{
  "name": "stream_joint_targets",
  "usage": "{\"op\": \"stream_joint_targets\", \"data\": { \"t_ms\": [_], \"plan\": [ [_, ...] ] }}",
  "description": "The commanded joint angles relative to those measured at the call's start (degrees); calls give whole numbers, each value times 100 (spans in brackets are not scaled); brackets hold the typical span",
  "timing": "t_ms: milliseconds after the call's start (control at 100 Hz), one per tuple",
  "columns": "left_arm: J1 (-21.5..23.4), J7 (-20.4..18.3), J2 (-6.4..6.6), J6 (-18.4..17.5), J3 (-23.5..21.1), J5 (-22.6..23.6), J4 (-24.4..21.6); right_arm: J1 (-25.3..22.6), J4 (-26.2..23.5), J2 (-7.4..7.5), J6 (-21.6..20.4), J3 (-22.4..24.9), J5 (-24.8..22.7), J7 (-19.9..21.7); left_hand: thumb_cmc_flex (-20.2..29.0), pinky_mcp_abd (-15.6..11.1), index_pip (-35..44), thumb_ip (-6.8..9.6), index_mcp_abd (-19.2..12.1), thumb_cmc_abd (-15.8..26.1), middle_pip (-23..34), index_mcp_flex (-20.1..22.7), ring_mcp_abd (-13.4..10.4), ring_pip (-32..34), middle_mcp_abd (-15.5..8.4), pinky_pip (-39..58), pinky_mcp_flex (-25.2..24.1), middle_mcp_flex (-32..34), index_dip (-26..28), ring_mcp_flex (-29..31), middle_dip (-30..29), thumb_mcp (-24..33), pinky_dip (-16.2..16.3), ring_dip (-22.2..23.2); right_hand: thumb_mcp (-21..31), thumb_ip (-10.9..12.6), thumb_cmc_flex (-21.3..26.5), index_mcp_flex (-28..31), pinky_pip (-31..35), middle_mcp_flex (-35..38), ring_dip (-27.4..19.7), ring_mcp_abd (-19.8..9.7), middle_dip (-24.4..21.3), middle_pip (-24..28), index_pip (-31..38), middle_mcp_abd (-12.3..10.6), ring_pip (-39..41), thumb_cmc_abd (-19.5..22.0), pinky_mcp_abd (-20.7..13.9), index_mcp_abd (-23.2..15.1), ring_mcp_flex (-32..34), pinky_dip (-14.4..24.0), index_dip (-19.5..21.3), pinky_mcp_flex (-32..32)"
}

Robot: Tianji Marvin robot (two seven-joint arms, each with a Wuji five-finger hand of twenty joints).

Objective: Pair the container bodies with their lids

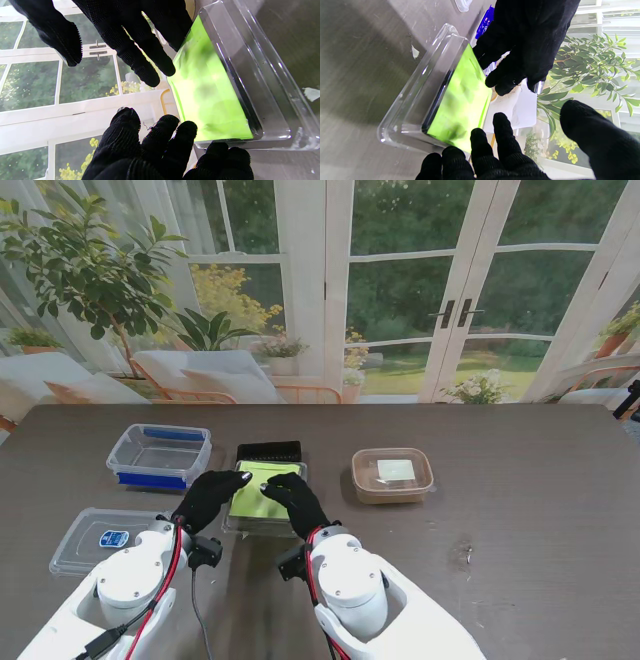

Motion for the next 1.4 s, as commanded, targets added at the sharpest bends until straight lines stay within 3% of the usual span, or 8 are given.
{"op": "stream_joint_targets", "data": {
  "t_ms": [0, 550, 1390],
  "plan": [
    [-121, -194, -41, 14, 13, -68, 15, 118, 32, -143, 1, -58, 48, 104, 227, -595, -19, 164, -12, 201, 40, 81, -660, 822, -132, 846, 395, 144, 24, 437, -20, -114, 333, 215, 129, 37, -21, 98, 307, 109, 334, -613, 82, 135, -1, -195, 1038, -128, -283, -80, 774, 11, 105, 1378],
    [-982, -615, -47, 167, 20, -304, 850, 922, 774, -452, 152, -166, 417, 19, 223, -623, -26, 165, -18, 215, 37, 63, -689, 816, -155, 839, 364, 124, 21, 417, -21, -115, 348, 219, 154, 30, -6, 123, 325, 102, 340, -660, 112, 212, 1, -191, 1039, -149, -332, -73, 796, 12, 120, 1377],
    [-2014, -1106, -104, 194, 270, -571, 2034, 1807, 2112, -879, -5, -333, 813, 97, 215, -636, -30, 164, -18, 226, 34, 48, -689, 802, -144, 838, 340, 100, 19, 402, -21, -120, 372, 222, 154, 27, 11, 138, 329, 102, 345, -684, 112, 229, -6, -196, 1040, -146, -349, -77, 816, 11, 130, 1376]
  ]
}}
